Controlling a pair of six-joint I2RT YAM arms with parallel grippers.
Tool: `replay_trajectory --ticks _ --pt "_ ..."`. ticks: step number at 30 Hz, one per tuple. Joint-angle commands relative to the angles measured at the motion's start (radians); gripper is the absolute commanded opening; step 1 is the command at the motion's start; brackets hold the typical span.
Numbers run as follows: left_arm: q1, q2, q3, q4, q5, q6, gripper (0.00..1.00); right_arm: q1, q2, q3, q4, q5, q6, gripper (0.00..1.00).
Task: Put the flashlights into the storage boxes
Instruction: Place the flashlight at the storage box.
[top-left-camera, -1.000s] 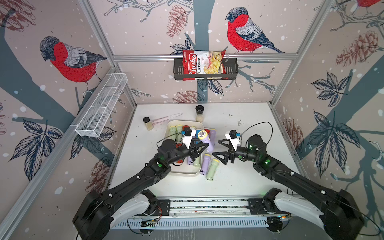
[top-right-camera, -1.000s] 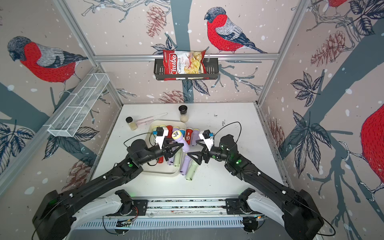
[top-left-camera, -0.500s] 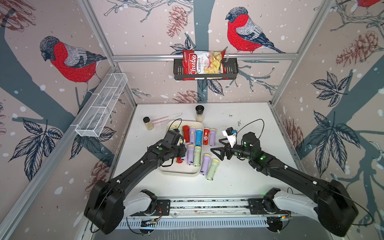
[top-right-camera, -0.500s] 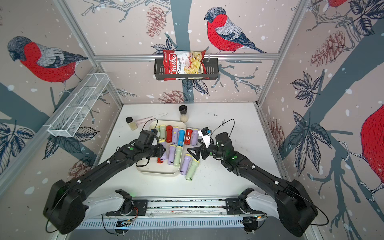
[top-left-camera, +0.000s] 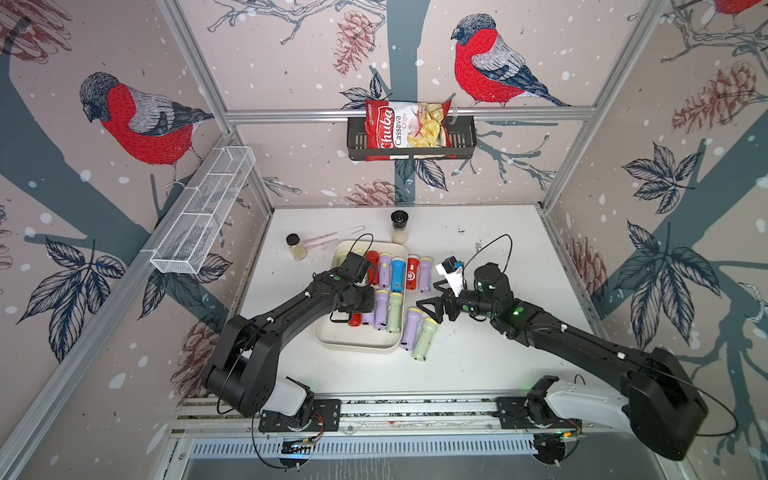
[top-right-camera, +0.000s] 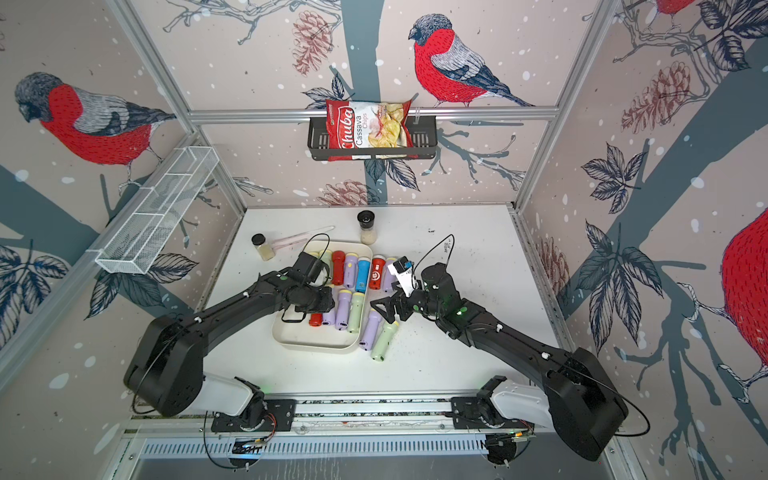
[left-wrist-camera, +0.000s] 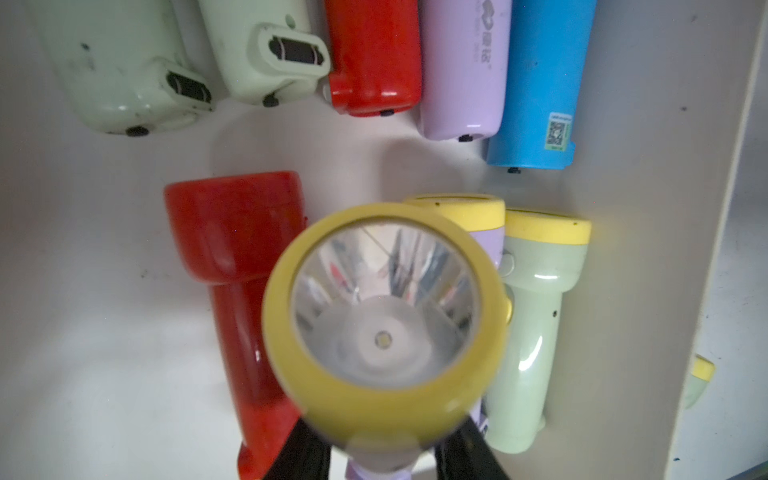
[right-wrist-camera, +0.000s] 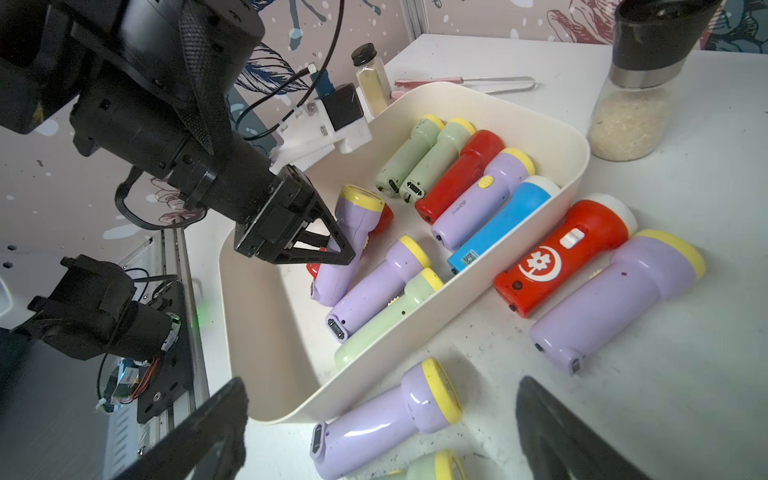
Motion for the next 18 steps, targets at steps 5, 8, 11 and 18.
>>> replay_trajectory --ticks 5,8,11,18 --pt "0.001 0.034 0.012 -0.028 0.032 0.018 0.34 0.002 0.005 0.008 -0.010 0.022 -0.023 1.00" --pt "0.002 0.034 0.013 -0.030 0.027 0.018 0.42 0.002 0.005 0.006 -0.010 0.026 -0.023 1.00" --pt "0.001 0.026 0.015 -0.031 0.023 0.017 0.47 0.001 0.005 0.006 -0.009 0.031 -0.020 1.00" --pt "0.001 -0.019 0.022 -0.042 -0.011 0.017 0.50 0.002 -0.002 0.012 -0.016 0.081 -0.003 0.99"
